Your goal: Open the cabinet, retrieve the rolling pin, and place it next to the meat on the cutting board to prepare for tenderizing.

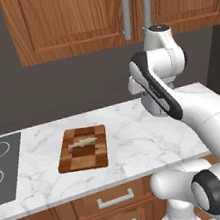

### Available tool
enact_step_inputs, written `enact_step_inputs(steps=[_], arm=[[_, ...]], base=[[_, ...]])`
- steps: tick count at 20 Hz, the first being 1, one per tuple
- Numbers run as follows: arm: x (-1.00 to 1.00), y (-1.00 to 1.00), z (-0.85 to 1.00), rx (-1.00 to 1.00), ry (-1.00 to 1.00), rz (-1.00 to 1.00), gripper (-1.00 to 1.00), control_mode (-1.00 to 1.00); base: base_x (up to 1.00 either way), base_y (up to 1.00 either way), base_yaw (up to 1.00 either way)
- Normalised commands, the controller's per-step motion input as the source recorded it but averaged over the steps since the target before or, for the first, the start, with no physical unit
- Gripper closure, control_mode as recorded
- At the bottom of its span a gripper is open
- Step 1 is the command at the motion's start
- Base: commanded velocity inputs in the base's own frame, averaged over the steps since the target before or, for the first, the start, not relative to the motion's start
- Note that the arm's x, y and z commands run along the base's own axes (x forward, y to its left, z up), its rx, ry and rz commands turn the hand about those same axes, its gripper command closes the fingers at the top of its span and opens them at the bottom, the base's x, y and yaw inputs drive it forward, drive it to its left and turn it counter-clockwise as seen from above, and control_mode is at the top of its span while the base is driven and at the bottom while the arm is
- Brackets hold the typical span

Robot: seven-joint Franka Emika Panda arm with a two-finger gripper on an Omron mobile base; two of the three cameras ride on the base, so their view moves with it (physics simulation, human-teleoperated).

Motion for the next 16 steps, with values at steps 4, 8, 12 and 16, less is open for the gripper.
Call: enact_step_inputs(steps=[4, 8, 12, 16], arm=[[-0.03, 0.00, 0.00, 0.00, -0.04, 0.00, -1.00, -1.00], [-0.06, 0.00, 0.23, 0.02, -0.19, 0.00, -1.00, -1.00], [-0.12, -0.02, 0.47, 0.00, -0.22, -0.04, -1.00, -1.00], [-0.11, -0.08, 0.60, 0.00, -0.25, -0.08, -1.00, -1.00]], base=[[0.00, 0.00, 0.00], [0.00, 0.00, 0.00], [0.00, 0.00, 0.00], [0.00, 0.00, 0.00]])
